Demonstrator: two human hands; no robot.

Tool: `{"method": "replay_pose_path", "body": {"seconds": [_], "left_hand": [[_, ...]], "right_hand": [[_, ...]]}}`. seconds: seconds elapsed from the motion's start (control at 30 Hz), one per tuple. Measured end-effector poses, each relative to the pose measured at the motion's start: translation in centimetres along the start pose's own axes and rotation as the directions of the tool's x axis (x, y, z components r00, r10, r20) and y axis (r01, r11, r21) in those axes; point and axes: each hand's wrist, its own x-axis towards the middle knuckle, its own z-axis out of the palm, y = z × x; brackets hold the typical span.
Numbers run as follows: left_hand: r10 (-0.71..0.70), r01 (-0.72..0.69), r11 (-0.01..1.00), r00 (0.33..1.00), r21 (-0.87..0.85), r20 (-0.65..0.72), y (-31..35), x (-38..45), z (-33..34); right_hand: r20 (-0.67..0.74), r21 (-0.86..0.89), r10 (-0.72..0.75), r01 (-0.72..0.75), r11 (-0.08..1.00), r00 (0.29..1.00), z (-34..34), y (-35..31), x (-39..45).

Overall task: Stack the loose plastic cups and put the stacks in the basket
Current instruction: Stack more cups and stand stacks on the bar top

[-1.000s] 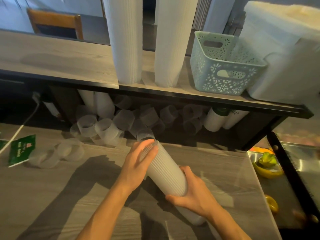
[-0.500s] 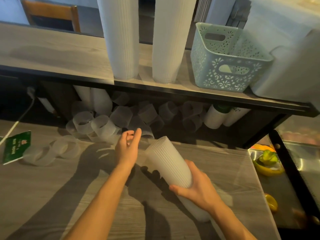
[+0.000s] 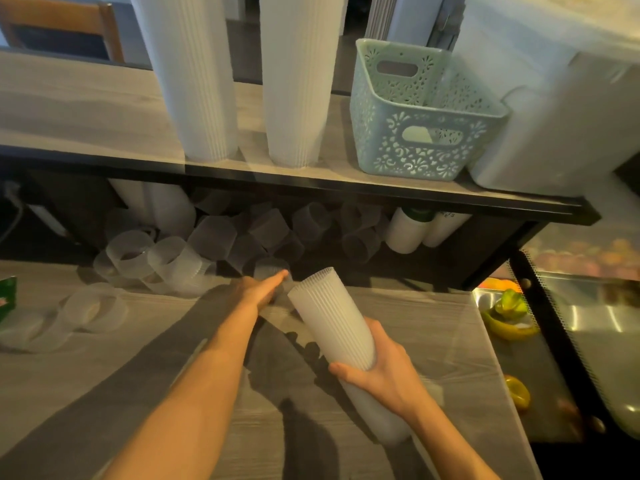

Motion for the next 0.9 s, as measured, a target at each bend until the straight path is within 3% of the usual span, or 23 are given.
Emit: {"method": "replay_pose_path", "body": {"seconds": [0.1, 0.23, 0.37, 0.47, 0.7, 0.9], "left_hand": [[0.017, -0.011, 0.996, 0.998, -0.093, 0.067, -0.8, -1.1, 0.1], [0.203, -0.176, 0.966, 0.97, -0.188, 0.136, -2.2, -3.8, -1.3], [0.396, -0.321, 0.83, 0.915, -0.456, 0.075, -2.6, -6.3, -3.8], [0.463, -0.372, 0.773, 0.884, -0.514, 0.057, -1.9, -7.4, -5.7], [0.645, -0.621, 0.749, 0.764, -0.229, 0.037, -1.4, -10.1, -9.9], [0.687, -0.678, 0.726, 0.712, -0.112, 0.142, -2.2, -11.6, -10.4]], "right_hand": [[-0.011, -0.012, 0.009, -0.009, 1.0, 1.0, -0.4, -0.1, 0.2], [0.008, -0.035, 0.006, -0.006, 0.999, 1.0, -0.5, -0.4, 0.3], [0.045, -0.081, -0.005, 0.009, 0.997, 0.999, -0.5, -1.0, 0.2], [0.085, -0.137, -0.023, 0.035, 0.99, 0.996, -0.1, -1.4, 0.0], [0.121, -0.203, -0.089, 0.112, 0.973, 0.989, 1.2, -2.6, -0.1], [0.111, -0.222, -0.193, 0.213, 0.951, 0.975, 1.7, -3.7, -0.4]]}}
